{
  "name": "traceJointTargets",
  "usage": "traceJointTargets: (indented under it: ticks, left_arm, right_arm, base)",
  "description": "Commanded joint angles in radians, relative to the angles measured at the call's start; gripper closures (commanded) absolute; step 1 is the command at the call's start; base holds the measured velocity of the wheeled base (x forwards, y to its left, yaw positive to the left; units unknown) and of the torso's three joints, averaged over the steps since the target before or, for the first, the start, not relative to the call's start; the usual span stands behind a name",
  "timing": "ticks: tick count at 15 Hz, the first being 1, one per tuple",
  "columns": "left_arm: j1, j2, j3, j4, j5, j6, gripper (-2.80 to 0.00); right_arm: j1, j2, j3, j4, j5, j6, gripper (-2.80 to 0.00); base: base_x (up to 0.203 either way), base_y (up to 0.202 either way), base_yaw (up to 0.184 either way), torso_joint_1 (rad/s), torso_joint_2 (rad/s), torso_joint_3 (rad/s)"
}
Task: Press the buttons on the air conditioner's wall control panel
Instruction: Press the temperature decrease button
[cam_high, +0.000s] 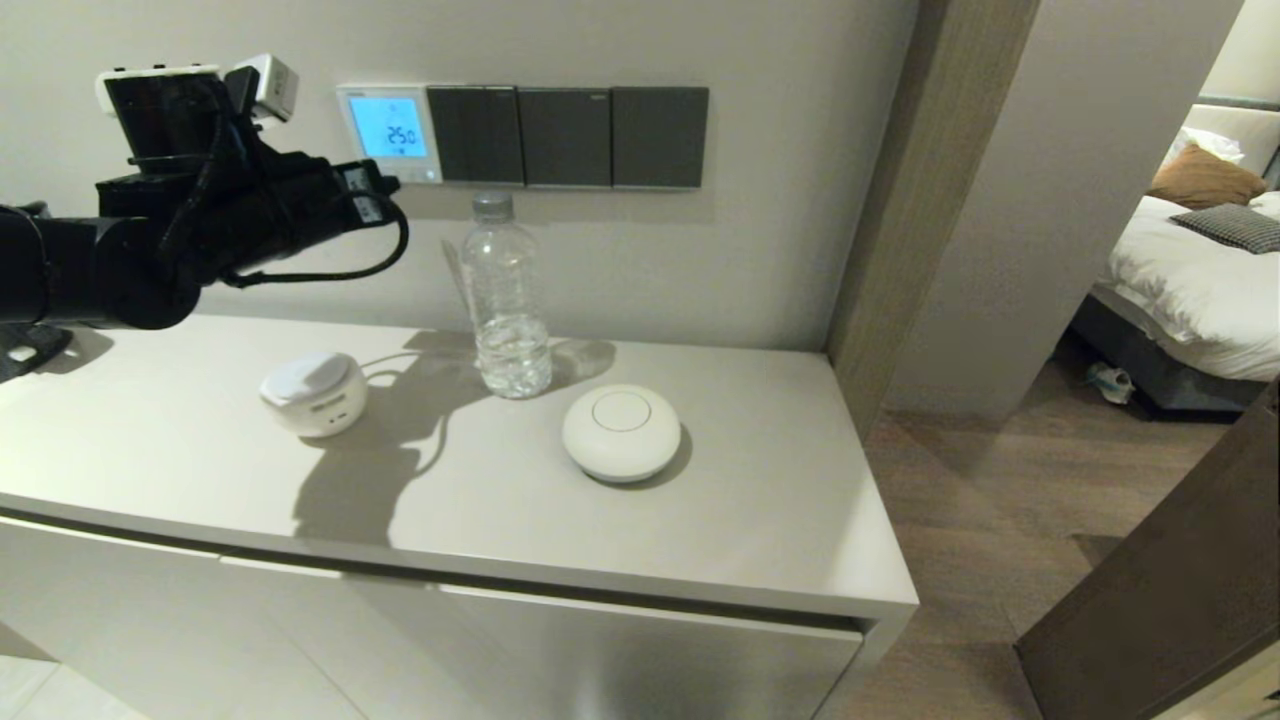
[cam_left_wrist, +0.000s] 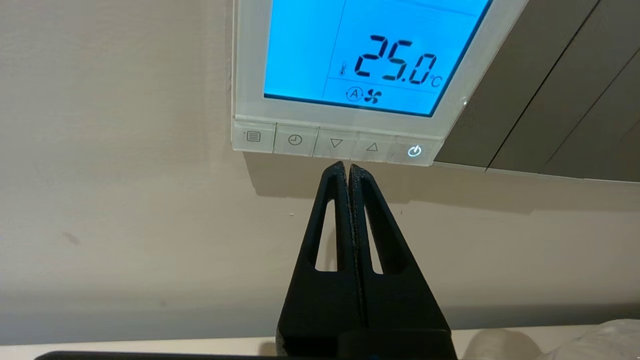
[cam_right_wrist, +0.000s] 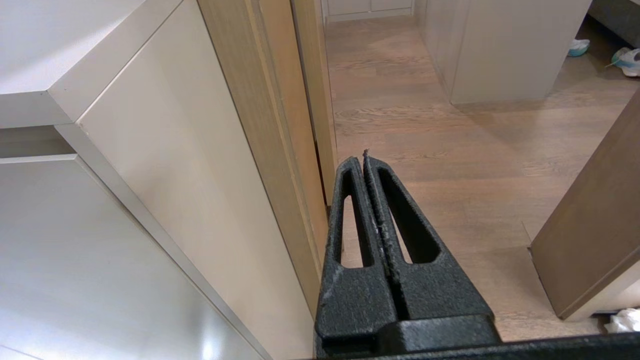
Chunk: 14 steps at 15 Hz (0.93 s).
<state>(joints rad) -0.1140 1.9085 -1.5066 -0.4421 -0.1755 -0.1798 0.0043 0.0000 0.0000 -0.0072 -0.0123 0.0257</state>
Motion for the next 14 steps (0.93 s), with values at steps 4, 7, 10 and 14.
traceJointTargets:
  ticks: [4, 7, 10, 14]
  left_arm:
    - [0.0, 0.024, -0.021, -0.001, -0.001, -0.001, 0.0]
    - [0.001, 0.04, -0.04, -0.001, -0.002, -0.001, 0.0]
    - [0.001, 0.054, -0.05, 0.002, -0.002, -0.001, 0.0]
    - [0.001, 0.061, -0.055, 0.002, -0.002, -0.001, 0.0]
  right_arm:
    - [0.0, 0.0, 0.003, 0.0, 0.0, -0.001, 0.0]
    - [0.0, 0.0, 0.003, 0.0, 0.0, -0.001, 0.0]
    - [0.0, 0.0, 0.003, 0.0, 0.0, 0.0, 0.0]
    - [0.0, 0.0, 0.003, 0.0, 0.0, 0.0, 0.0]
  base:
    - [0.0, 0.0, 0.0, 0.0, 0.0, 0.0]
    - [0.0, 0.0, 0.0, 0.0, 0.0, 0.0]
    - [0.0, 0.0, 0.0, 0.0, 0.0, 0.0]
    - [0.0, 0.0, 0.0, 0.0, 0.0, 0.0]
